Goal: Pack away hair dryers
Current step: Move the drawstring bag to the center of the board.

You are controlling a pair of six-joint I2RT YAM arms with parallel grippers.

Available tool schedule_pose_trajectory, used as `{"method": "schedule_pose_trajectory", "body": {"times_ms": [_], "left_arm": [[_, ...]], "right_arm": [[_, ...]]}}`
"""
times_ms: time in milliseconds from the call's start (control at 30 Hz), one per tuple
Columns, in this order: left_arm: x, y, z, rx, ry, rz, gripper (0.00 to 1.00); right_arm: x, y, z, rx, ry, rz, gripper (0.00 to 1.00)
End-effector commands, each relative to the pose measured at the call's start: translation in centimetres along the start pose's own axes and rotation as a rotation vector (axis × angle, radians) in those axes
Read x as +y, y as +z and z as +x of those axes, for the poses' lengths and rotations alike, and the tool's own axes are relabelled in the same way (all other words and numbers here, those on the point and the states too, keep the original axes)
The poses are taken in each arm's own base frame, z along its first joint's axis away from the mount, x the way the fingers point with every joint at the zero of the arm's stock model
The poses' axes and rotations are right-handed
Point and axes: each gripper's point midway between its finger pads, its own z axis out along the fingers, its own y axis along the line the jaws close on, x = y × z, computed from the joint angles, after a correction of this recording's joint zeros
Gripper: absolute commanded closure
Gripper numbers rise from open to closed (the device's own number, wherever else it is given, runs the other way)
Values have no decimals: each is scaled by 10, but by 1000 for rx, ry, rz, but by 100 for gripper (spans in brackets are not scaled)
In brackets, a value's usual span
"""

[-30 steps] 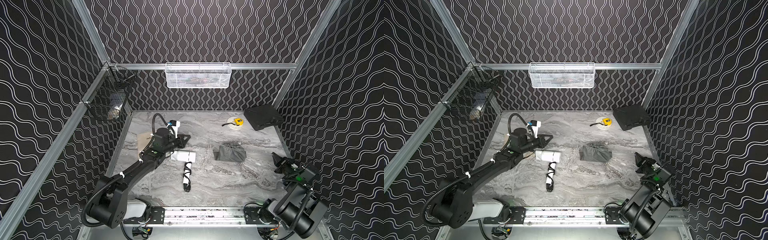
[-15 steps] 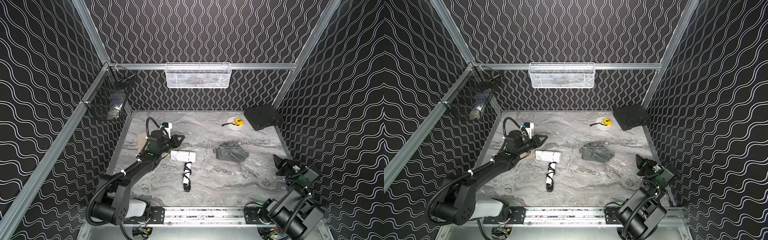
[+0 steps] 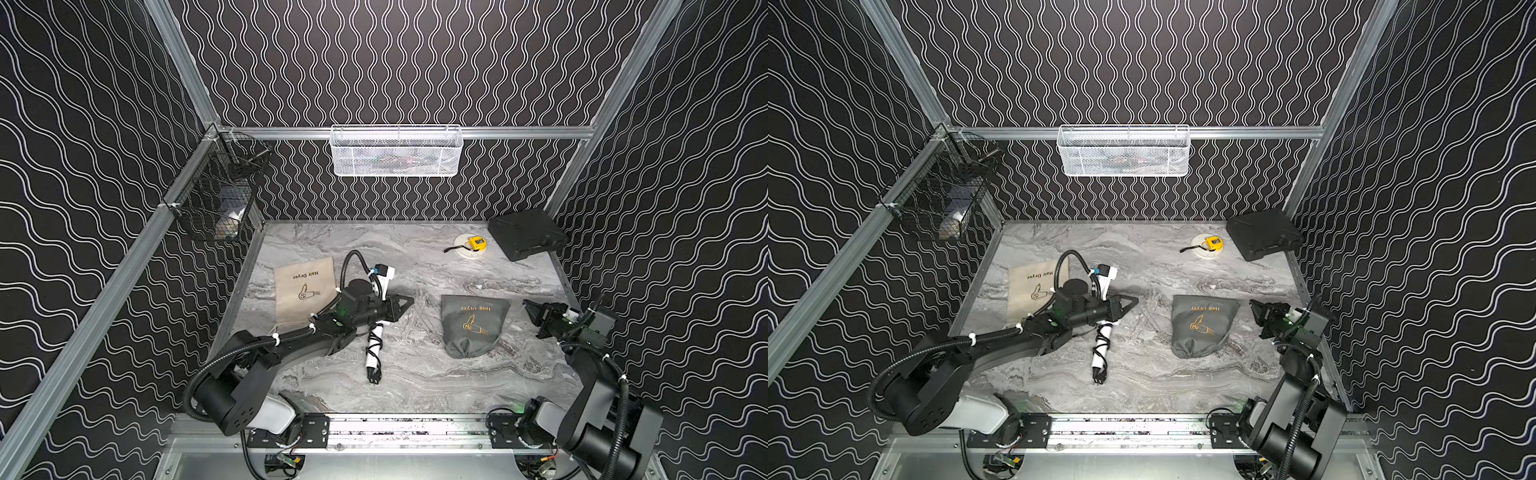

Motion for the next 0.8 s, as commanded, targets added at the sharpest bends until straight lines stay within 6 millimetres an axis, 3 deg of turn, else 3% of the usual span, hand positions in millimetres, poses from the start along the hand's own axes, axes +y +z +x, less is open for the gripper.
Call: {"method": "schedule_pose_trajectory", "body": {"times_ms": [0, 467, 767], "left_arm": [[-12, 10, 6, -22, -8, 44, 100], [-35, 75, 101, 180, -102, 151, 100], [-39, 111, 132, 258, -138, 187, 100]], "right_arm": [[-14, 6, 1, -14, -24, 65, 100], [-55, 24, 12, 41, -33, 193, 100], [-74, 35, 18, 77, -43, 241, 86]]}}
